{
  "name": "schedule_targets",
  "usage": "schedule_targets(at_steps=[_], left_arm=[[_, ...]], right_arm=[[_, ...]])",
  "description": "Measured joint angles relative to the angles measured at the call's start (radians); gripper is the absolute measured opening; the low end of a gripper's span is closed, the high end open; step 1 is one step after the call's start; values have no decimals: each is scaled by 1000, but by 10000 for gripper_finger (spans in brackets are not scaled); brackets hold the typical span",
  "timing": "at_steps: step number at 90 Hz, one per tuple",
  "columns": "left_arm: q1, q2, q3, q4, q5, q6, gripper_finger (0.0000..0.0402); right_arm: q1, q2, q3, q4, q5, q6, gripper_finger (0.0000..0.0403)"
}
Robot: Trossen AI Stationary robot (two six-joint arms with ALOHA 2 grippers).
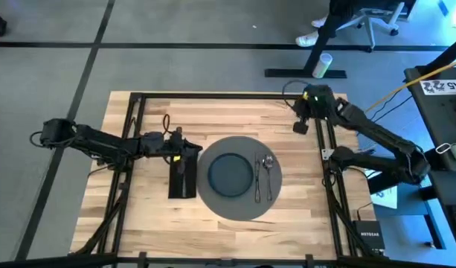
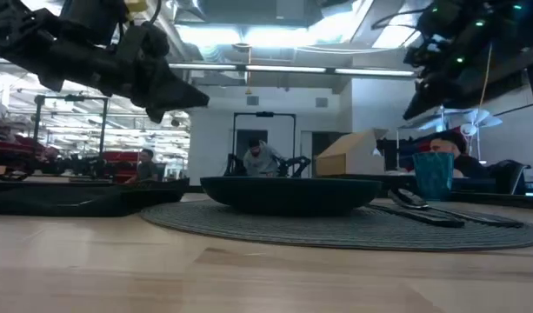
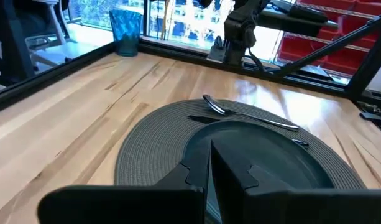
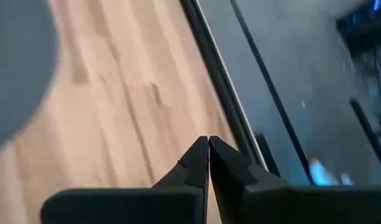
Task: Set table place
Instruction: Put the blue cup to the top of the silverware on the gray tablemat
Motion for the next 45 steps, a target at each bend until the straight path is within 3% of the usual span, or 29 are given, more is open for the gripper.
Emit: schedule_targets(at_steps=[27,45], left_arm=[[0,1,0,-28,0,-19,0],[0,1,0,-31,0,-15,0]], right_arm=[[-117,291,238,-252,58,-48,56],[-162,374,281,-294,159,-48,112]])
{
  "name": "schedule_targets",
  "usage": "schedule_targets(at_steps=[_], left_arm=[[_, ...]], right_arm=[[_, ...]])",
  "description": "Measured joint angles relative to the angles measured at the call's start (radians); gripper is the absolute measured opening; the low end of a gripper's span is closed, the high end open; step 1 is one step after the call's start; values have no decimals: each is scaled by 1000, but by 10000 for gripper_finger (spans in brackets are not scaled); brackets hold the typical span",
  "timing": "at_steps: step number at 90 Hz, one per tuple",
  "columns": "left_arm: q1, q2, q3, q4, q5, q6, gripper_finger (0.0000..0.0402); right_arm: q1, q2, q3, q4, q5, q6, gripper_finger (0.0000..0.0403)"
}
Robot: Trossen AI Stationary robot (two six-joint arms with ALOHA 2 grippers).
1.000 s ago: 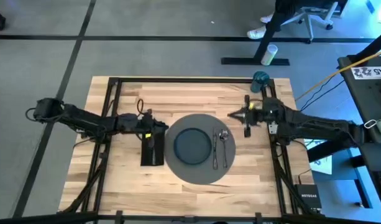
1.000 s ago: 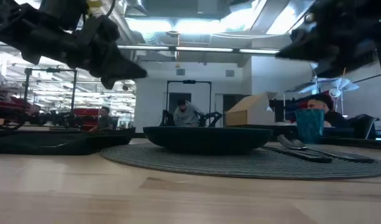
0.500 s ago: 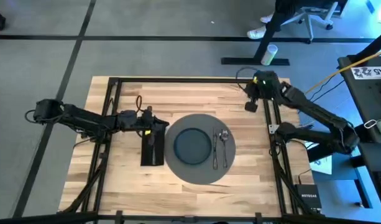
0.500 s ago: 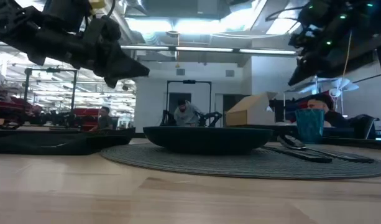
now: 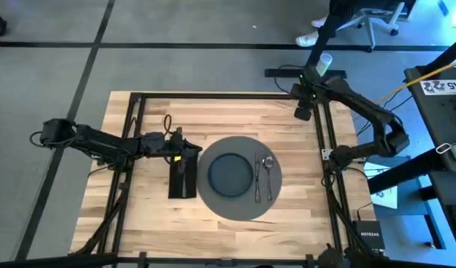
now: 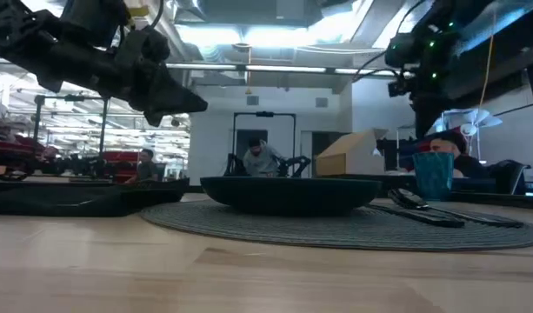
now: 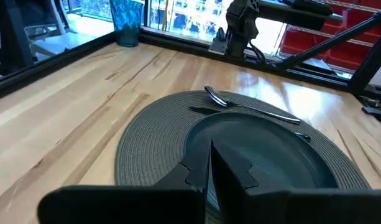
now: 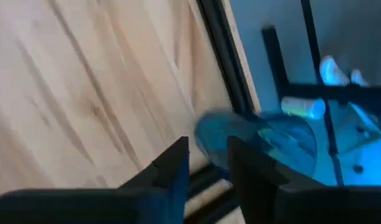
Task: Set table place
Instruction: Put the blue cup to the top of the silverware on the gray tablemat
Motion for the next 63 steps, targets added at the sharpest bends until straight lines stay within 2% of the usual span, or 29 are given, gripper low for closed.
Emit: schedule_targets(at_steps=[17,42,63], left_arm=[[0,0,0,0,0,2,0],[0,0,0,-1,0,1,0],[0,0,0,-10,-1,1,0]], right_arm=[[-52,26,0,7,0,0,137],[-55,72,2,58,4,10,138],[-64,153,2,121,78,72,138]])
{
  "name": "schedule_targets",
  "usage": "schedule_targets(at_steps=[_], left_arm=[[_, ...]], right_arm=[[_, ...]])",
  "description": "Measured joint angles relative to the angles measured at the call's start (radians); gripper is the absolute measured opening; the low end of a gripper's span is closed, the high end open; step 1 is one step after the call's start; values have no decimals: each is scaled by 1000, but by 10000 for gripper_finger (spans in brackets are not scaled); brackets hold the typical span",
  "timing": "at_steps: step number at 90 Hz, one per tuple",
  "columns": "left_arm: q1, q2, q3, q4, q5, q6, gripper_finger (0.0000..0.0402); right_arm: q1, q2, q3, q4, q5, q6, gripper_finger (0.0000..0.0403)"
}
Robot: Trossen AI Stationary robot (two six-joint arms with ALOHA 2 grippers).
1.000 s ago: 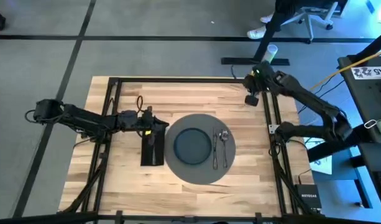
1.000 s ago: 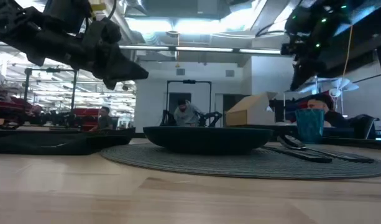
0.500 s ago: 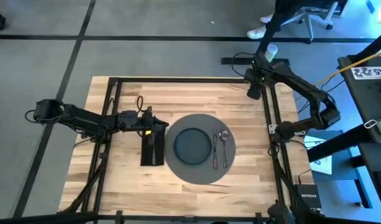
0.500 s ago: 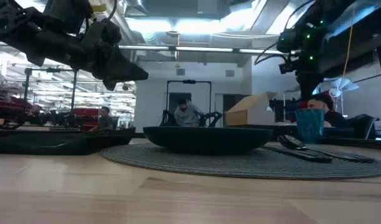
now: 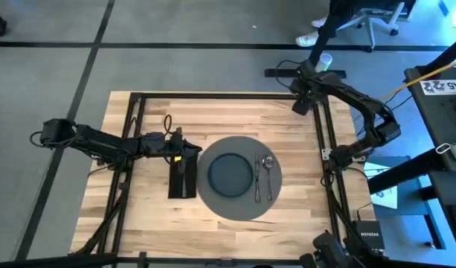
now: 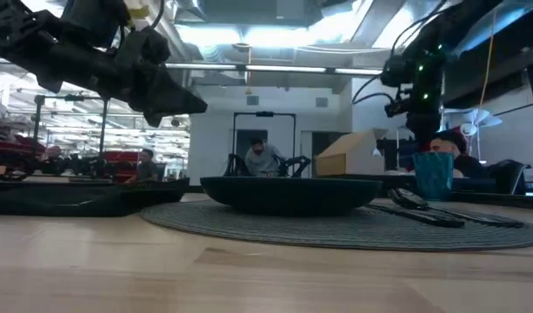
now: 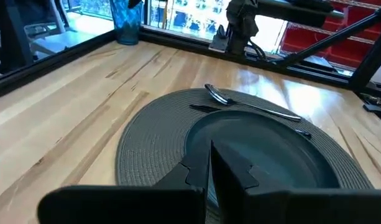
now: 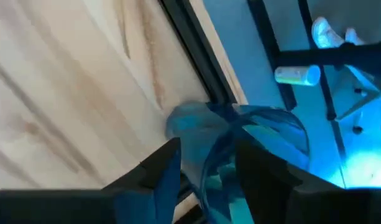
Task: Set table place
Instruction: Put the blue cup to the top of the silverware on the gray tablemat
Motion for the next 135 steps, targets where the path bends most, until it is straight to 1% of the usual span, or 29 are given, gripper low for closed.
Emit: schedule_targets(at_steps=[16,30,36,47,60,64,72,79,90,99,111,127,135], left_arm=[[0,0,0,-6,0,-3,0],[0,0,0,-4,0,-3,0],[0,0,0,-6,-1,-4,0],[0,0,0,-3,-1,-5,0],[0,0,0,1,-1,-3,0],[0,0,0,0,-1,-4,0],[0,0,0,1,-1,-5,0],[0,0,0,0,-1,-5,0],[0,0,0,0,-1,-5,0],[0,0,0,0,-1,-10,0],[0,0,0,0,-1,-11,0],[0,0,0,2,-1,-11,0],[0,0,0,2,-1,-13,0]], right_arm=[[-9,61,0,26,22,39,138],[-45,121,0,15,-45,41,138],[-49,139,-1,13,-50,41,133],[-43,146,-1,9,-55,34,99],[-17,142,-1,-1,-125,-2,26],[-14,141,-1,-16,-139,-21,11],[11,139,-1,-27,-165,-22,12],[29,129,-1,-48,-213,-23,13],[84,105,-1,-48,-315,-24,4],[146,75,-1,-57,-366,-17,5],[254,39,-1,-118,-368,13,5],[400,26,-1,-133,-366,84,5],[465,26,-1,-133,-326,115,5]])
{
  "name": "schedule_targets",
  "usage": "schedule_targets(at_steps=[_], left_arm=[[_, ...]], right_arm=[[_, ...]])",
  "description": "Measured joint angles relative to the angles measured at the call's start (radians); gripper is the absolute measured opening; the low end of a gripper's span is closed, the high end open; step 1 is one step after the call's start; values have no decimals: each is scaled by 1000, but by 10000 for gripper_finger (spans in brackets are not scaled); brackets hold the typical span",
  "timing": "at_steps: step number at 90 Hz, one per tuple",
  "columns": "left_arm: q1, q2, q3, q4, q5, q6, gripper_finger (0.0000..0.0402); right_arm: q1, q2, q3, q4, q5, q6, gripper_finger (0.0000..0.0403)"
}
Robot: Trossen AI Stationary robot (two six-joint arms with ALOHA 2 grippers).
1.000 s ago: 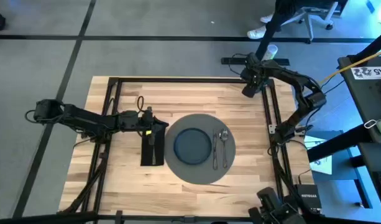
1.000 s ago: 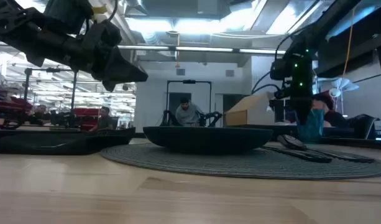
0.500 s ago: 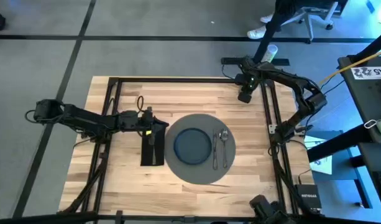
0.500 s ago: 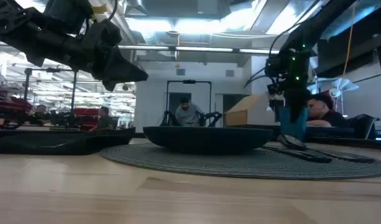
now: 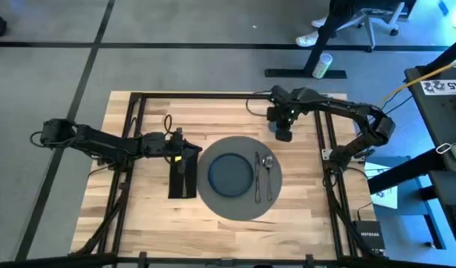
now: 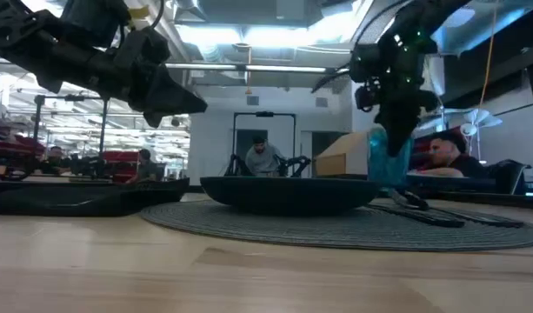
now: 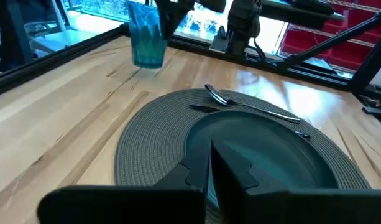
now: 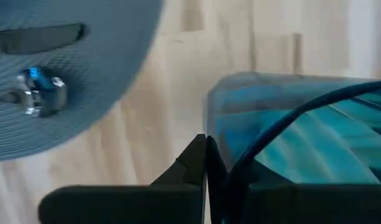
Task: Set table place
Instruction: Put the blue cup to the top of the silverware on the gray tablemat
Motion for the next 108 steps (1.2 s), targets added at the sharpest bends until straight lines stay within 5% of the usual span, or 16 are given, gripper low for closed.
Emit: schedule_targets(at_steps=[22,108], left_arm=[[0,0,0,8,0,-4,0],[-1,0,0,18,0,-14,0]], right_arm=[[105,0,0,9,83,83,5],[191,98,1,-21,-25,119,5]])
